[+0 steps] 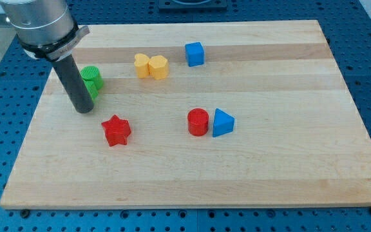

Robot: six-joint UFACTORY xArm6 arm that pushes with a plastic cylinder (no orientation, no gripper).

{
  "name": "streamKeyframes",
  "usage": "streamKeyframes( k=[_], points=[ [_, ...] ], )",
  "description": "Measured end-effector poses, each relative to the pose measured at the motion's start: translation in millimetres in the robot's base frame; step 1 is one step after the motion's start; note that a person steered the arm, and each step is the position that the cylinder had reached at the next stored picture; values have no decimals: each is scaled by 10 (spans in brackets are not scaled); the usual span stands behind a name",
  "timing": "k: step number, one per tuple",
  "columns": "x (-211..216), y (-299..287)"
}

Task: Push the blue triangle into the blue cube

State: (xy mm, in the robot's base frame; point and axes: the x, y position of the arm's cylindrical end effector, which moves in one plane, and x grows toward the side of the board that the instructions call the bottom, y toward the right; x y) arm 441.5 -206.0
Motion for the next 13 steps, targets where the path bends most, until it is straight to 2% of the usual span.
streamKeyframes(
  k=[2, 3, 6, 9, 10, 11, 13],
  points=[
    [755, 1],
    [904, 114],
    [654, 509],
    [413, 1468],
    [473, 1557],
    [920, 1568],
    [921, 2315]
  ],
)
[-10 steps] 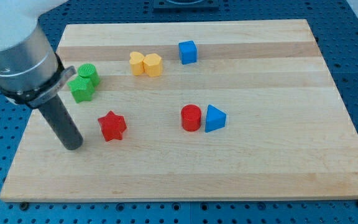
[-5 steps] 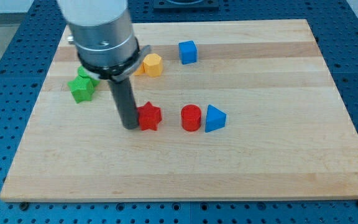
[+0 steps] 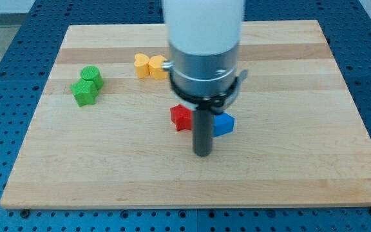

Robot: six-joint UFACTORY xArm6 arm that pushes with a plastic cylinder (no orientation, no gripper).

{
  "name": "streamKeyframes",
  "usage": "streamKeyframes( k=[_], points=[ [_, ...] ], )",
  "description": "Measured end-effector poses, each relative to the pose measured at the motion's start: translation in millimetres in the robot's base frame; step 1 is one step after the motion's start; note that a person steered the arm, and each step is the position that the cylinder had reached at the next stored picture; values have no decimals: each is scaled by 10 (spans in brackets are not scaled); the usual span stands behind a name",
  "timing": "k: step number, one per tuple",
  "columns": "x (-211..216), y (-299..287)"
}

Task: Push the blue triangle into the blue cube

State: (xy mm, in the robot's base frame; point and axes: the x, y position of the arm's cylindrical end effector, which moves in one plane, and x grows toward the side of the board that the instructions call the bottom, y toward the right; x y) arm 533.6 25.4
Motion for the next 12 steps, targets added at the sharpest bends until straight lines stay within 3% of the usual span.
streamKeyframes(
  k=[7, 12],
  points=[
    [-871, 568],
    [-1940, 120]
  ],
)
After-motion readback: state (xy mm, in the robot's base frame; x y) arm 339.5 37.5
